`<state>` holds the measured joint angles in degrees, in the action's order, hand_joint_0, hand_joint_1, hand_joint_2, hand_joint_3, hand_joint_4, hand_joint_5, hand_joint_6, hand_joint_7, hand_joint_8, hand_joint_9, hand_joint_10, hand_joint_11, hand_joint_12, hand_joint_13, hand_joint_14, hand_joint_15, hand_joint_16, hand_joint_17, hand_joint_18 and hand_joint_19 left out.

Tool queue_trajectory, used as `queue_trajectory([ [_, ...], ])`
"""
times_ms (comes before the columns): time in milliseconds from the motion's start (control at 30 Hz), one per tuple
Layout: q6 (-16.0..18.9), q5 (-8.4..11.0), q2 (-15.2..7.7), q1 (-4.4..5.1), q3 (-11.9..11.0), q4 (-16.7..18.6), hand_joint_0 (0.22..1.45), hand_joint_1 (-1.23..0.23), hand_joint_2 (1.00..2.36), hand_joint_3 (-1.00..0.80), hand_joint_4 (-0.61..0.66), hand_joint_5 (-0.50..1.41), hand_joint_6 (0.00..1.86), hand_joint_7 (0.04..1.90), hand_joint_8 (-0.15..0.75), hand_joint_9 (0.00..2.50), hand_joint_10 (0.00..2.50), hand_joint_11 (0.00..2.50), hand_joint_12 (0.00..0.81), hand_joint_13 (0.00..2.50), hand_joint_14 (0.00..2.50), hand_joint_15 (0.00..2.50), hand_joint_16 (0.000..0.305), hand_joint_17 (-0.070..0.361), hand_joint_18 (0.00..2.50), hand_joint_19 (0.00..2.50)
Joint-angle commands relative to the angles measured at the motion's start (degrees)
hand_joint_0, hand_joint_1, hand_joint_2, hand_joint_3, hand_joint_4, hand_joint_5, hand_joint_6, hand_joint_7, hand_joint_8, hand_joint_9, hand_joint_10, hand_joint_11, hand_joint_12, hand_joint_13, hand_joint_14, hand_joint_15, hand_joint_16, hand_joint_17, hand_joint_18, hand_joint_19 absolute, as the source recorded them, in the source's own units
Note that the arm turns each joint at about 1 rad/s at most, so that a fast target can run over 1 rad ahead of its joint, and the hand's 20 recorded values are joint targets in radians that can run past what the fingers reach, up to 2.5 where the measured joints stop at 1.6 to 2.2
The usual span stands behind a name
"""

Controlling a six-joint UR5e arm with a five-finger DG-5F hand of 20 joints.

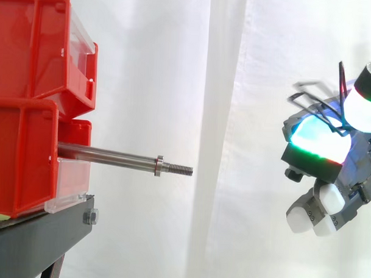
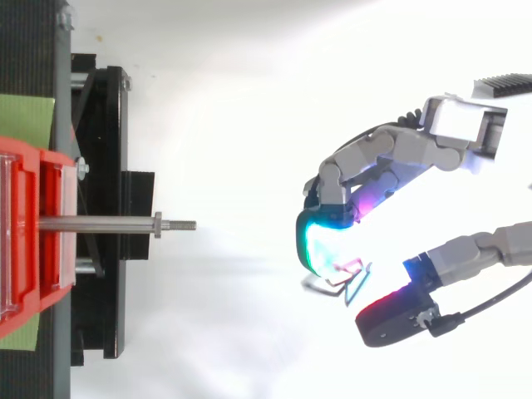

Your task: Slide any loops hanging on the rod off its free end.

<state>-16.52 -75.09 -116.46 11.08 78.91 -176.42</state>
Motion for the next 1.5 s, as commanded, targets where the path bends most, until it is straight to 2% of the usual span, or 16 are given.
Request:
queue_trajectory([
  [0,0.70,0.04,0.00,-0.01,0.02,-0.06,0.60,-0.85,1.01,-0.35,0.15,-0.19,0.88,1.09,0.316,0.80,0.01,0.28,0.319,0.60,0.00,0.00,0.040,0.089,0.58,0.04],
  [267,1.50,0.04,0.09,-0.01,0.02,-0.06,0.59,-0.77,1.01,-0.39,0.17,-0.18,0.87,1.11,0.320,0.81,0.01,0.28,0.315,0.61,0.00,0.00,0.039,0.088,0.58,0.04],
  [500,1.58,0.04,0.00,-0.01,0.02,-0.06,0.58,-0.72,1.01,-0.34,0.14,-0.17,0.86,1.14,0.326,0.82,0.01,0.29,0.311,0.61,0.00,0.00,0.039,0.087,0.57,0.04],
  [700,1.58,0.04,0.00,-0.01,0.02,-0.06,0.59,-0.78,1.02,-0.27,0.11,-0.17,0.87,1.16,0.327,0.82,0.01,0.28,0.312,0.60,0.00,0.00,0.039,0.087,0.57,0.04],
  [1000,1.58,0.04,0.00,-0.01,0.02,-0.68,0.61,-0.86,1.01,-0.40,0.15,-0.18,0.87,1.12,0.313,0.81,0.01,0.28,0.313,0.60,0.00,0.00,0.039,0.088,0.57,0.05],
  [1167,1.58,0.04,0.00,-0.01,0.02,-0.77,0.59,-0.79,1.01,-0.45,0.17,-0.17,0.87,1.09,0.316,0.82,0.01,0.28,0.314,0.60,0.00,0.00,0.039,0.088,0.57,0.05],
  [1333,1.58,0.04,0.00,-0.01,0.02,-0.77,0.57,-0.68,1.01,-0.43,0.17,-0.16,0.85,1.13,0.326,0.83,0.01,0.28,0.311,0.60,0.00,0.00,0.039,0.088,0.57,0.05],
  [1467,2.02,0.04,0.00,-0.01,0.02,-0.94,0.58,-0.69,1.01,-0.37,0.16,-0.16,0.86,1.16,0.330,0.84,0.01,0.29,0.308,0.60,0.00,0.00,0.039,0.087,0.56,0.05],
])
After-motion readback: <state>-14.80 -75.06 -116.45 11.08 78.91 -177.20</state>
